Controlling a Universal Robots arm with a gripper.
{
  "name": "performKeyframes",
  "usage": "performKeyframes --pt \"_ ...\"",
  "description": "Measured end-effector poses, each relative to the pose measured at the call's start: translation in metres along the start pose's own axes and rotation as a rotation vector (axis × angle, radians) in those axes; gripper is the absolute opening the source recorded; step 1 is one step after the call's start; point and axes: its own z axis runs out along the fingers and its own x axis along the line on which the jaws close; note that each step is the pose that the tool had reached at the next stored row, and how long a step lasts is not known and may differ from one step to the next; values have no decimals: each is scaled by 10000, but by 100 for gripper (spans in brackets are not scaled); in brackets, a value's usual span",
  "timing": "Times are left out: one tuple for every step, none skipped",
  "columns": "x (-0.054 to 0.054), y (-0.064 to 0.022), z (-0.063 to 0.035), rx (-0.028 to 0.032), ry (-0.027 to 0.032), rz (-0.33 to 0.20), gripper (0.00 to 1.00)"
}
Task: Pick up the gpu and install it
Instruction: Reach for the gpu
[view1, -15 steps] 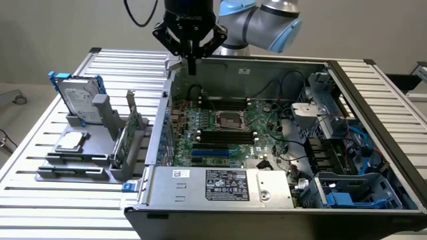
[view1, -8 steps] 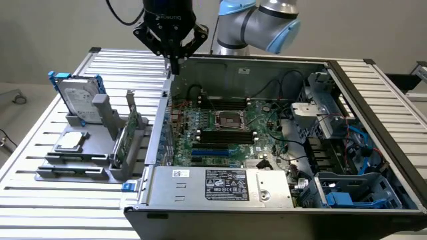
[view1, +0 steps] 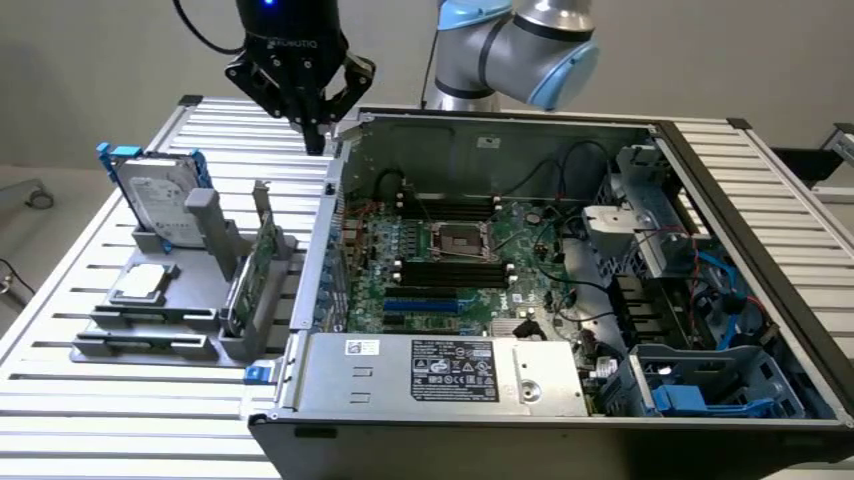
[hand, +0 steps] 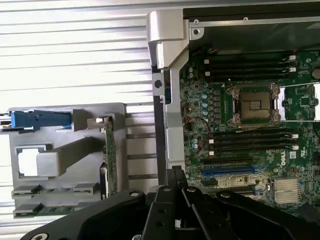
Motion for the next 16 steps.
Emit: performKeyframes --pt "44 -3 9 8 0 0 11" --pt "88 -7 19 16 -1 -2 11" --pt "134 -11 28 26 -1 -1 11" --pt "179 -14 37 35 -2 -1 11" --pt "221 -18 45 44 -2 0 11" --pt "263 -21 53 53 -2 -2 11" --pt "297 -25 60 62 -1 -3 11" --pt "325 -28 66 71 1 -3 11" --pt "347 -30 71 80 6 -4 11" --pt "370 -33 76 90 10 -6 11" --pt "393 -37 82 99 14 -7 11" --pt "414 -41 88 104 19 -8 11" --pt "433 -45 95 108 26 -9 11" --pt "452 -50 102 111 33 -11 11" --pt "472 -55 108 115 41 -11 11" --pt "491 -60 116 117 48 -13 11"
